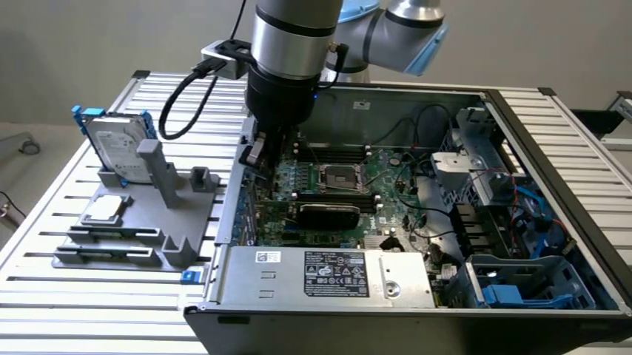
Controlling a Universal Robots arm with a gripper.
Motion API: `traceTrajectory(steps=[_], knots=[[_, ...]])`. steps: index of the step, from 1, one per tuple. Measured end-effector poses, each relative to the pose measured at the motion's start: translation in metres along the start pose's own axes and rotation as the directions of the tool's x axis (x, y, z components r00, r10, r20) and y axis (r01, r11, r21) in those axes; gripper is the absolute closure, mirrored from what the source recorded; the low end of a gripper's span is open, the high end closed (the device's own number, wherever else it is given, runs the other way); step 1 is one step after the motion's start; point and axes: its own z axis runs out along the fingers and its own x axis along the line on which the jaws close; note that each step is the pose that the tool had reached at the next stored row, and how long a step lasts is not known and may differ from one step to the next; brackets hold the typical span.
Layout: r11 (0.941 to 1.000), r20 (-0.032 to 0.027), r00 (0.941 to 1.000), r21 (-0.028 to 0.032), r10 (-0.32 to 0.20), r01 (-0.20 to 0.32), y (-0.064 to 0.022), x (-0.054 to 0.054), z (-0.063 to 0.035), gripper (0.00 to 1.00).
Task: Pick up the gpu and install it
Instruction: 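Press down on the gpu until it lock into place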
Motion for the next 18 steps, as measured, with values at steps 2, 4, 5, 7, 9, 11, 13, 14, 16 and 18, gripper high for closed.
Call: traceTrajectory(steps=[2, 4, 5, 7, 9, 11, 13, 14, 16, 18], knots=[[1.0000, 0.0000, 1.0000, -0.0003, 0.001, -0.001, -0.0011, -0.0003, -0.0002, 0.89], [1.0000, 0.0002, 1.0000, -0.0011, 0.003, -0.003, -0.0010, -0.0003, -0.0002, 0.89], [1.0000, 0.0005, 1.0000, -0.0013, 0.005, -0.005, -0.0007, -0.0003, 0.0000, 0.89], [1.0000, 0.0011, 1.0000, -0.0016, 0.008, -0.008, 0.0010, 0.0002, 0.0010, 0.89], [0.9999, 0.0009, 0.9999, -0.0019, 0.013, -0.013, 0.0029, 0.0009, 0.0022, 0.89], [0.9999, -0.0006, 0.9999, -0.0015, 0.017, -0.017, 0.0039, 0.0011, 0.0038, 0.89], [0.9998, -0.0038, 0.9998, -0.0005, 0.021, -0.021, 0.0041, 0.0011, 0.0057, 0.89], [0.9998, -0.0053, 0.9997, 0.0000, 0.022, -0.022, 0.0042, 0.0011, 0.0067, 0.89], [0.9997, -0.0075, 0.9996, 0.0006, 0.026, -0.026, 0.0044, 0.0011, 0.0085, 0.89], [0.9996, -0.0097, 0.9995, 0.0013, 0.030, -0.030, 0.0044, 0.0010, 0.0098, 0.89]])
